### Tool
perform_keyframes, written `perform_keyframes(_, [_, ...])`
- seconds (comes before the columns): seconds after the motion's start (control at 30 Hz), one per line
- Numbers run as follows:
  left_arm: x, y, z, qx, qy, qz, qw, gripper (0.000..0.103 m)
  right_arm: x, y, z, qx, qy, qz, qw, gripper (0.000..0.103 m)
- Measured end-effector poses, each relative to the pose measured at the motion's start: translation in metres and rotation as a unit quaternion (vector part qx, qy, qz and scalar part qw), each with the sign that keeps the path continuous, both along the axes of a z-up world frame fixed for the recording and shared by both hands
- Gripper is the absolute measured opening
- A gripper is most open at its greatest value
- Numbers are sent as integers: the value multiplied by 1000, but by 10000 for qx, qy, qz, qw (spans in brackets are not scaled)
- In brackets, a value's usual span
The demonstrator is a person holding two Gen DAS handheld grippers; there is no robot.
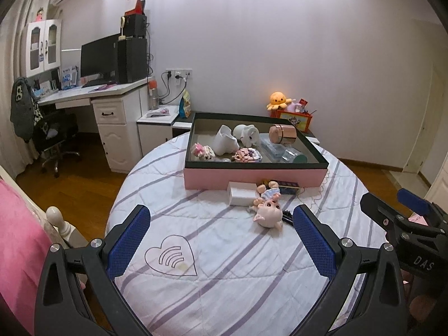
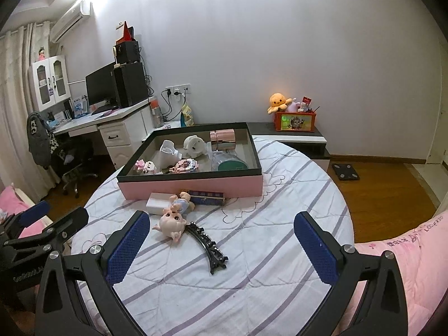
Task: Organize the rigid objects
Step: 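Withdraw both tools from the box back over the table, then grasp the black hair clip with the right tool while the left tool grasps the pig-faced doll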
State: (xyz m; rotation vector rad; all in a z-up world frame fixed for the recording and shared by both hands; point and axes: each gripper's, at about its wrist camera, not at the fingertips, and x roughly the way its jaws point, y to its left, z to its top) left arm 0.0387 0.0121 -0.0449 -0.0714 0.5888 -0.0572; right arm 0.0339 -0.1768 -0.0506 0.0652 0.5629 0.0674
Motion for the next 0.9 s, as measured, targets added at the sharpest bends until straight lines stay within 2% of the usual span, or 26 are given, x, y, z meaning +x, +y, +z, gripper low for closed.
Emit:
perform_keyframes(0.6, [2,-6,-12,-14,127,-74,9999,103,2,-4,-6,-8,81,-79,9999,103])
perform_keyframes(0.9, [20,-11,-38,-67,483,-197,9986,103,16,-19,-26,-60,360,-252,9990,103])
